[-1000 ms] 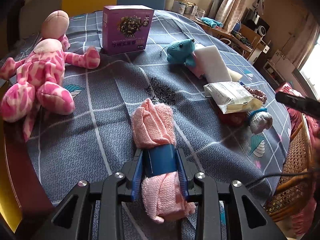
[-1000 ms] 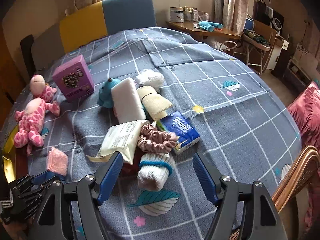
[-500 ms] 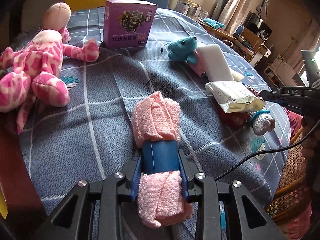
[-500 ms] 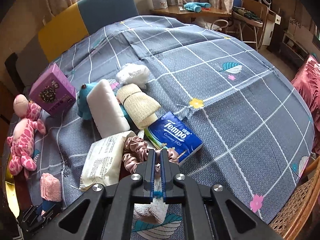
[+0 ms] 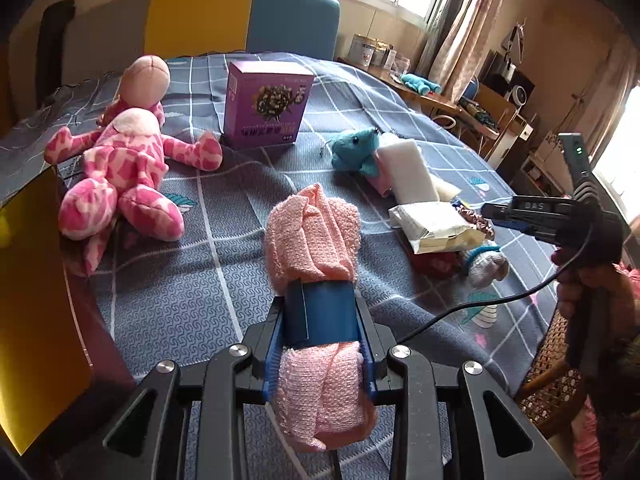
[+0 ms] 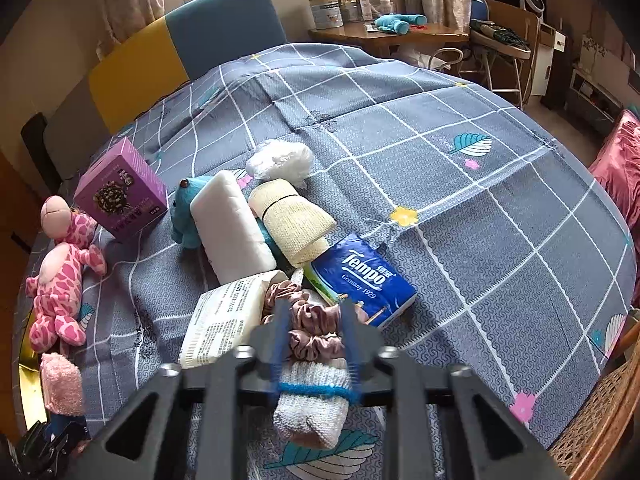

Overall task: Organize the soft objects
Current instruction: 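Carry the towel roll toward the gold tray with the left tool while the right tool grasps the brown scrunchie, then lower the towel roll into the gold tray and open the left tool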

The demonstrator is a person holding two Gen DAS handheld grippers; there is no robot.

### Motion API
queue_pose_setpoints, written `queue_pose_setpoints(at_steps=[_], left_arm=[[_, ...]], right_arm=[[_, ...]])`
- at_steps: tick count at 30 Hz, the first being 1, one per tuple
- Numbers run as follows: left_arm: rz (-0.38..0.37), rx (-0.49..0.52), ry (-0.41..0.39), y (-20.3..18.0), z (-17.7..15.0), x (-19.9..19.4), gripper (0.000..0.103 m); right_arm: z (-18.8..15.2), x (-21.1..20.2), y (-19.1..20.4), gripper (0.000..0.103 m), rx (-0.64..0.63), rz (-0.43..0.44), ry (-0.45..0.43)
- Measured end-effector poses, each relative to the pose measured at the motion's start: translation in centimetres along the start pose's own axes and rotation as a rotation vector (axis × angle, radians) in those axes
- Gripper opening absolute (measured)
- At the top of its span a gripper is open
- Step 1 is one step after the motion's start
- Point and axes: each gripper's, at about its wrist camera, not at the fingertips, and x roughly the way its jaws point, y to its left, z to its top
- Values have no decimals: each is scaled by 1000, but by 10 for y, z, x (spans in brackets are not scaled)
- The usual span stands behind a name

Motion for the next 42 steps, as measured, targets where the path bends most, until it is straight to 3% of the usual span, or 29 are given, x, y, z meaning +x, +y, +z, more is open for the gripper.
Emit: queue_pose_setpoints(at_steps=[5,9,10,11,12,15,18,23,27,34,37,38,39,42], left_arm=[[-16,-12,-33,2,-1,-19,32],[-27,-30,-49,8,-3,-31,32],[-29,-39,-55,11,-3,-35,32],[-32,-52,-65,15,-3,-41,32],[-36,-63,-73,18,-2,-46,32],[-33,-122,-118,40,0,-69,32],[-5,-207,-166,74,3,-93,32],[133,-374,-184,151,0,-113,33],[231,-497,-145,208,-3,-107,33],[263,-588,-79,253,11,-75,35],[276,-584,-81,258,26,-59,44],[284,-585,-67,260,30,-52,56],[287,-587,-63,262,33,-48,61],[305,-586,-81,258,36,-47,61]], right_arm=[[3,7,-17,54,93,-30,34],[2,22,-11,54,54,-18,112],[1,26,-8,50,38,-14,135],[0,26,-4,27,17,-13,134],[-1,24,0,20,-3,-19,117],[-2,20,3,12,-16,-27,91],[-2,11,2,12,-13,-19,47],[-1,2,6,11,-36,-18,-13],[0,1,8,11,-44,-19,-22],[0,0,8,11,-45,-12,-33],[0,0,7,11,-43,-8,-32],[0,-1,8,11,-41,-3,-33],[0,-1,7,11,-39,-1,-35],[1,-1,5,11,-27,9,-35]])
